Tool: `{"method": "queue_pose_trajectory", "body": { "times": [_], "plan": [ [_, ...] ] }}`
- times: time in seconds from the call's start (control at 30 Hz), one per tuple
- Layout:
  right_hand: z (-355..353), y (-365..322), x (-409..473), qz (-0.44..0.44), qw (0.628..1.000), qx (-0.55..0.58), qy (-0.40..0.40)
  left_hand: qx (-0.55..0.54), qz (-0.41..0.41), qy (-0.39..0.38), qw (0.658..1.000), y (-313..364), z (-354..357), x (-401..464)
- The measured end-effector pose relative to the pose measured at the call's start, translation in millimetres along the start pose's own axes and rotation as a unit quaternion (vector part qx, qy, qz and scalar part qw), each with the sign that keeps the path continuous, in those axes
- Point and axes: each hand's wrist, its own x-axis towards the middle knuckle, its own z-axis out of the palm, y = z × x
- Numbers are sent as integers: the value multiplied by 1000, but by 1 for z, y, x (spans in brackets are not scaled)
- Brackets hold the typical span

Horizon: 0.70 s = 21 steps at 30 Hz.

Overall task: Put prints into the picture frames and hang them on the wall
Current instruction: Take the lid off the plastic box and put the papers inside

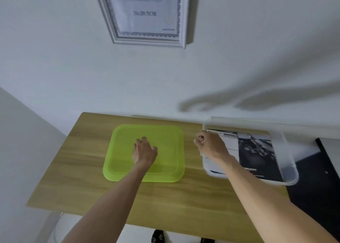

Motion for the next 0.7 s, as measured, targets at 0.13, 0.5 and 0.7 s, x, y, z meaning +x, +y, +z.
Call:
{"method": "queue_pose_trajectory", "body": {
  "times": [0.13, 0.5, 0.7],
  "plan": [
    [63, -31, -9, 54, 994, -21, -90, 45, -78, -26, 996, -72, -22, 15],
    [110, -39, -4, 252, 945, 176, -115, -80, -202, -79, 973, -138, -36, 45],
    [96, -34, -3, 260, 950, 120, -128, -222, -272, -106, 930, -169, -41, 58]
  ]
}}
